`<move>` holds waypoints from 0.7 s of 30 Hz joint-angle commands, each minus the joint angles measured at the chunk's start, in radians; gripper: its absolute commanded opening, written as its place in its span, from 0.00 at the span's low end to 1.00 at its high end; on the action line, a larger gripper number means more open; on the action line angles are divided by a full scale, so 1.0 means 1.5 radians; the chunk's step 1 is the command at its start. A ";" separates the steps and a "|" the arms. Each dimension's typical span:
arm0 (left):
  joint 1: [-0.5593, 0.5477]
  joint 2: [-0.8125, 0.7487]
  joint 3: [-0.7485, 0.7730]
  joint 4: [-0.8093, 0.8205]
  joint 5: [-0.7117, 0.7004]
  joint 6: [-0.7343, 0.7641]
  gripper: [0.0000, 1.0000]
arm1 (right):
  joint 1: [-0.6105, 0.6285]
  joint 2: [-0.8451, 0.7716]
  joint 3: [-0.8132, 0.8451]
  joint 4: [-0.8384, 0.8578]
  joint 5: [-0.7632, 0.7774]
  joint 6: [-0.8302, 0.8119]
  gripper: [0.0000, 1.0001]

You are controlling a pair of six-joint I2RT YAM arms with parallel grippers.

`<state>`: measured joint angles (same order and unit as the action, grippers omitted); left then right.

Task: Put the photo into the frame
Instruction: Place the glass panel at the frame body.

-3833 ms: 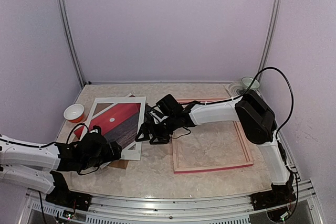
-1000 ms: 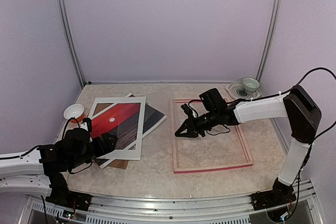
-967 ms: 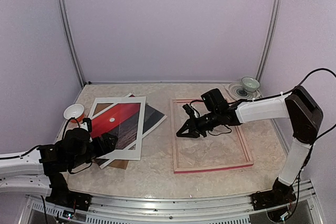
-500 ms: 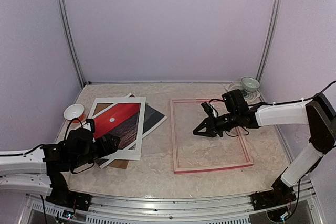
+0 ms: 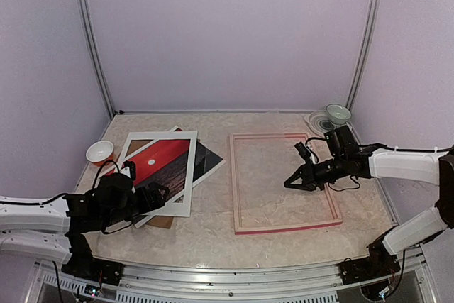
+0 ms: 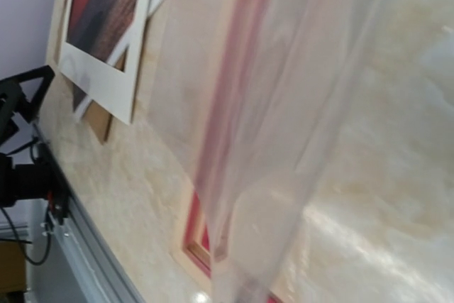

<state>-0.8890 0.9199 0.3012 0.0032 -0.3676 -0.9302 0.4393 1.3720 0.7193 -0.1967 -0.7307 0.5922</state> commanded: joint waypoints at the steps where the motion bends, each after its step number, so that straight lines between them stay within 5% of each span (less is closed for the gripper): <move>1: -0.010 0.027 0.026 0.047 0.016 0.015 0.99 | -0.025 -0.047 -0.021 -0.079 0.018 -0.061 0.00; 21: -0.080 0.349 0.227 0.120 0.039 0.034 0.99 | -0.062 -0.146 -0.002 -0.270 0.180 -0.126 0.00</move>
<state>-0.9909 1.3640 0.5705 0.1444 -0.3313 -0.9077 0.3676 1.1767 0.6895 -0.5362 -0.5289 0.4294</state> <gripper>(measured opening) 0.989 0.004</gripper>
